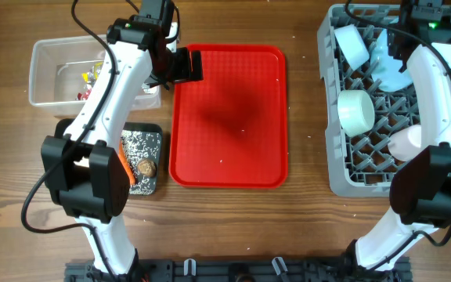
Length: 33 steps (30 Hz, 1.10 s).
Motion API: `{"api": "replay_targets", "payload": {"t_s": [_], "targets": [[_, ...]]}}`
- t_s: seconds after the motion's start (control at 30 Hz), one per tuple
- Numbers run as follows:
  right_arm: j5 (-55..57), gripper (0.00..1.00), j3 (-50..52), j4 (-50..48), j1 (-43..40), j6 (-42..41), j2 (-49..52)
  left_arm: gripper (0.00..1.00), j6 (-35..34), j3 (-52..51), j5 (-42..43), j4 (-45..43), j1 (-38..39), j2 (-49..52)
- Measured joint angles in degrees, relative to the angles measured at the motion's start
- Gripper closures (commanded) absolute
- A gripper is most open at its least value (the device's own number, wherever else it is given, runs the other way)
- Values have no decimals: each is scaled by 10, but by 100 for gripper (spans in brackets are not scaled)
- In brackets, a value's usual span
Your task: Sort waste into correct bins and load items into the dishwasher rack
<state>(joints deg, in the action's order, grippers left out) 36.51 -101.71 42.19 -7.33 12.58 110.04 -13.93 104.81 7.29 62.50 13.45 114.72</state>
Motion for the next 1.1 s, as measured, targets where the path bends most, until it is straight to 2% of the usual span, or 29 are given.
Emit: {"api": "replay_targets", "payload": {"t_s": [0.1, 0.23, 0.27, 0.4, 0.57, 0.67, 0.77, 0.83, 0.9, 1.1], "targets": [[-76, 0, 2, 16, 0, -35, -32, 0, 0, 0, 0, 0, 0, 0], [-238, 0, 3, 23, -1, -94, -162, 0, -2, 0, 0, 0, 0, 0], [-300, 1, 3, 22, -1, -119, -217, 0, -2, 0, 0, 0, 0, 0], [-462, 0, 1, 21, -1, -212, -332, 0, -1, 0, 0, 0, 0, 0], [-527, 0, 1, 32, -1, -287, -358, 0, -2, 0, 0, 0, 0, 0], [-523, 0, 1, 92, -1, -295, -356, 0, -2, 0, 0, 0, 0, 0], [-519, 0, 16, 88, -1, -258, -353, 0, -2, 0, 0, 0, 0, 0], [-518, 0, 83, 40, 0, -218, -377, 0, -2, 0, 0, 0, 0, 0], [-517, 0, 202, -60, 0, -195, -438, 0, -2, 0, 0, 0, 0, 0], [-513, 0, 671, -392, 9, -241, -753, 0, -2, -2, 0, 0, 0, 0]]}}
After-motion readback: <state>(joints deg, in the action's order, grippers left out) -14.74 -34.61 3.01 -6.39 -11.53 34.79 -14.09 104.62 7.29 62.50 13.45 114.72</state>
